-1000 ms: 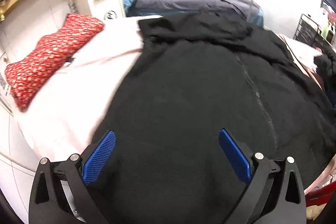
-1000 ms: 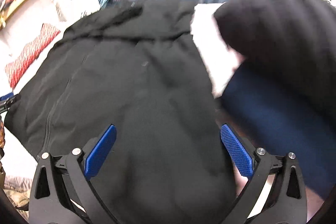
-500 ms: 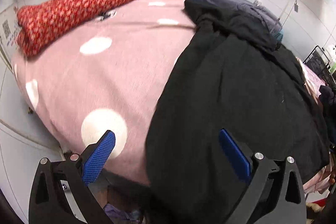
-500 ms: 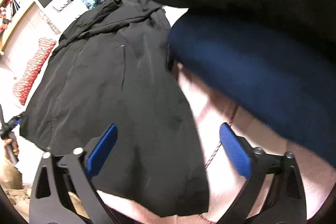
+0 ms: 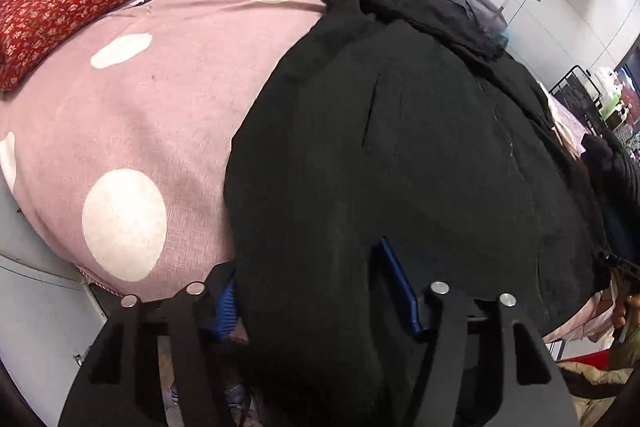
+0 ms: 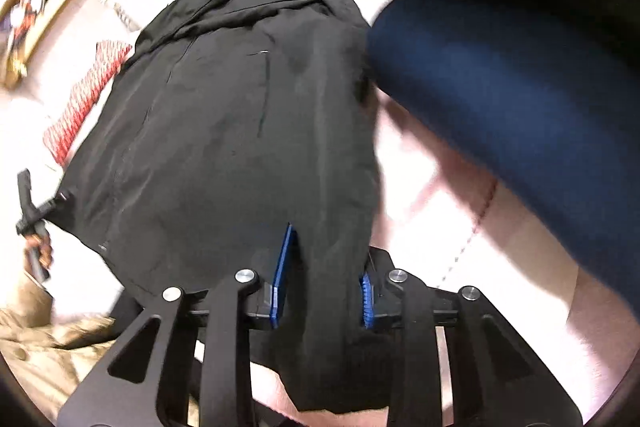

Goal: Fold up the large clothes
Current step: 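Grasp the jacket hem with both tools and lift it toward the collar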

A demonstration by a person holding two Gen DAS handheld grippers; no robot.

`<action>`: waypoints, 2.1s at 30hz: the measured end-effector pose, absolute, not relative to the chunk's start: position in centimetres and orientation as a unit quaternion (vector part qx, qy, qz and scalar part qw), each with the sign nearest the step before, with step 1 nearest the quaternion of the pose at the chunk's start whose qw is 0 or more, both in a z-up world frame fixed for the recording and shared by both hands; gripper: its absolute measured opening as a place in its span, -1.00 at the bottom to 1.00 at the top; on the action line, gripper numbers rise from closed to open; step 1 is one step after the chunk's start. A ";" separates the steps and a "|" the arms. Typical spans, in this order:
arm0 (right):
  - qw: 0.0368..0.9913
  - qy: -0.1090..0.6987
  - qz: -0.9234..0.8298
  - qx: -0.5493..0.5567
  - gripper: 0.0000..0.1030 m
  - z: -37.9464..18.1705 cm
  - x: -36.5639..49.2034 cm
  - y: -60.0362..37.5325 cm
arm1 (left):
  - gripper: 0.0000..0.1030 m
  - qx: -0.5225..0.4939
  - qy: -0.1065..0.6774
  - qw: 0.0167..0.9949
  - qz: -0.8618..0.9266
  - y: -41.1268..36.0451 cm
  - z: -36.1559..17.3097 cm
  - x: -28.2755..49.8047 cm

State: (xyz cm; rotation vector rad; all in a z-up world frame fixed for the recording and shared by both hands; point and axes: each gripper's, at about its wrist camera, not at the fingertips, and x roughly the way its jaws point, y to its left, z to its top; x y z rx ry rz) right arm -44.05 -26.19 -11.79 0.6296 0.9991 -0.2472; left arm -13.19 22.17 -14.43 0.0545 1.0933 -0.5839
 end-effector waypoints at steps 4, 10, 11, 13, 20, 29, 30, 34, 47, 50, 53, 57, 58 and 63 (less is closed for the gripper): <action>0.819 0.460 -0.107 0.326 -0.43 -12.5 -44.1 -26.8 | 0.48 -0.010 0.523 0.801 -0.291 22.4 -15.1 -12.4; 0.815 0.457 -0.099 0.342 -0.55 -12.8 -43.9 -27.1 | 0.47 0.079 0.520 0.807 -0.268 19.2 -15.0 -13.5; 0.813 0.458 -0.097 0.345 -0.73 -12.7 -44.3 -27.1 | 0.18 0.080 0.518 0.810 -0.264 19.4 -14.8 -13.7; 0.807 0.454 -0.082 0.367 -0.88 -12.7 -45.1 -27.3 | -0.50 0.045 0.524 0.807 -0.267 21.1 -14.4 -13.8; 0.822 0.399 0.019 0.405 -0.95 -7.8 -48.1 -24.8 | -0.94 0.020 0.497 0.799 -0.338 23.5 -8.4 -16.7; 0.815 0.414 0.063 0.400 -0.95 -4.4 -54.9 -21.2 | -0.93 0.036 0.527 0.769 -0.359 29.4 -6.7 -19.4; 0.810 0.421 0.067 0.402 -0.95 -4.8 -55.3 -20.8 | -0.92 0.028 0.541 0.762 -0.356 30.1 -7.6 -19.1; 0.806 0.429 0.067 0.402 -0.95 -6.2 -54.6 -20.2 | -0.92 0.042 0.556 0.759 -0.335 28.9 -9.2 -18.2; 0.851 0.449 -0.007 0.273 -0.95 -0.5 -37.2 -27.6 | -0.92 -0.031 0.478 0.831 -0.284 19.0 -3.5 -6.1; 0.844 0.432 -0.039 0.316 -0.94 1.6 -32.9 -32.1 | -0.92 0.000 0.483 0.830 -0.279 14.0 -2.1 -0.7; 0.820 0.418 -0.074 0.384 -0.94 2.3 -28.5 -37.6 | -0.92 -0.007 0.483 0.832 -0.274 10.3 -0.6 4.9; 0.775 0.395 -0.109 0.481 -0.94 1.0 -23.9 -44.8 | -0.85 -0.040 0.501 0.822 -0.268 6.4 -0.2 12.0; 0.763 0.389 -0.114 0.504 -0.94 0.3 -22.6 -46.5 | -0.84 -0.044 0.503 0.820 -0.270 5.5 -0.3 13.2; 0.739 0.372 -0.162 0.538 -0.94 -2.7 -18.6 -50.7 | 0.05 -0.159 0.548 0.778 -0.263 4.0 -2.9 18.0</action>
